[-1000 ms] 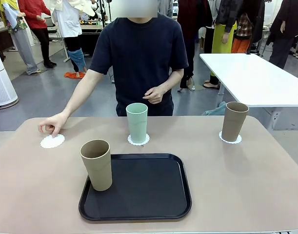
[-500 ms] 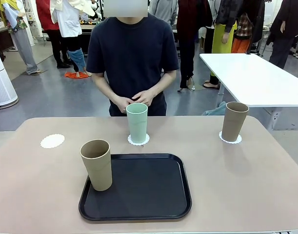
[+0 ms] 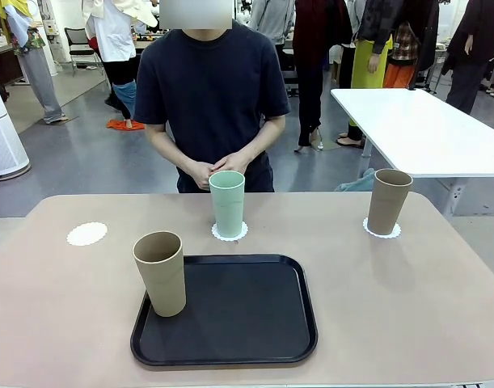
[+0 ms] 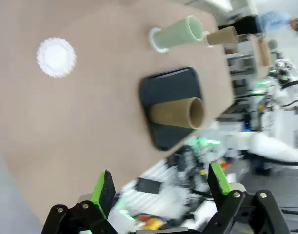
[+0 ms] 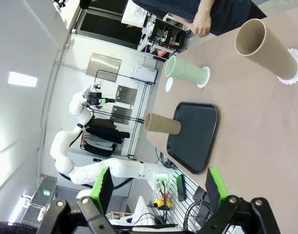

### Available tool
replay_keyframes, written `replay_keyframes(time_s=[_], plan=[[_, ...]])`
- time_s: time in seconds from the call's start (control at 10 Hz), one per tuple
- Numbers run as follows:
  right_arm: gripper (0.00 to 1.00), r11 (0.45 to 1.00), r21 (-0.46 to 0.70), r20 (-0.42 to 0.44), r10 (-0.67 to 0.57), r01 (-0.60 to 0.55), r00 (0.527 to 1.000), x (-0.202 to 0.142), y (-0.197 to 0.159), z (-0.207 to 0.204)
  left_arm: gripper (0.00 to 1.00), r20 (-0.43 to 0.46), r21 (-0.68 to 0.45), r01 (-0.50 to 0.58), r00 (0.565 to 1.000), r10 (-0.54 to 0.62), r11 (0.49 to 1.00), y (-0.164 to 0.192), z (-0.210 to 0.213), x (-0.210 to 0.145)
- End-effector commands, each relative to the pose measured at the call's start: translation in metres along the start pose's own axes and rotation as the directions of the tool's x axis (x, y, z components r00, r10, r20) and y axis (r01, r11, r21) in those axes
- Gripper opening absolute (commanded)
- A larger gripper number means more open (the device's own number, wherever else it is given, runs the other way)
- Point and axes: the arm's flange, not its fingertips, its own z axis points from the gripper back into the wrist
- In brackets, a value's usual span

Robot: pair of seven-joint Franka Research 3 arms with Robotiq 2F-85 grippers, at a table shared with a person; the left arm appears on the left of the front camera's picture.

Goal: Place coasters on the table and set cups on them.
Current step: Take one Reusable plastic cup from the Flat Tray and place it on a coaster set by the human.

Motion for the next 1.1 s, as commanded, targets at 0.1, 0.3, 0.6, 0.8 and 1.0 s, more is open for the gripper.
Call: replay_keyframes(time_s=[0.1,0.3,0.6,0.8,1.0], plan=[[1.0,1.0,0.01,0.003,0.008,-0.008,1.0,0.001,0.0,0.003,1.0,-0.124,0.542,0.384,0.916,-0.38,0.748,-0.039,-0.066,0.015],[1.0,1.0,0.01,0.003,0.008,-0.008,1.0,0.001,0.0,0.003,1.0,-0.248,0.558,0.585,0.794,-0.555,0.589,-0.053,-0.107,-0.001],[1.0,1.0,0.01,0.003,0.008,-0.008,1.0,0.001,0.0,0.003,1.0,-0.476,0.434,0.759,0.65,-0.592,0.485,-0.058,-0.151,-0.029],[1.0,1.0,0.01,0.003,0.008,-0.008,1.0,0.001,0.0,0.003,1.0,-0.467,0.436,0.735,0.678,-0.568,0.519,-0.066,-0.153,-0.015],[1.0,1.0,0.01,0.003,0.008,-0.008,1.0,0.001,0.0,0.003,1.0,-0.467,0.436,0.735,0.678,-0.568,0.519,-0.066,-0.153,-0.015]])
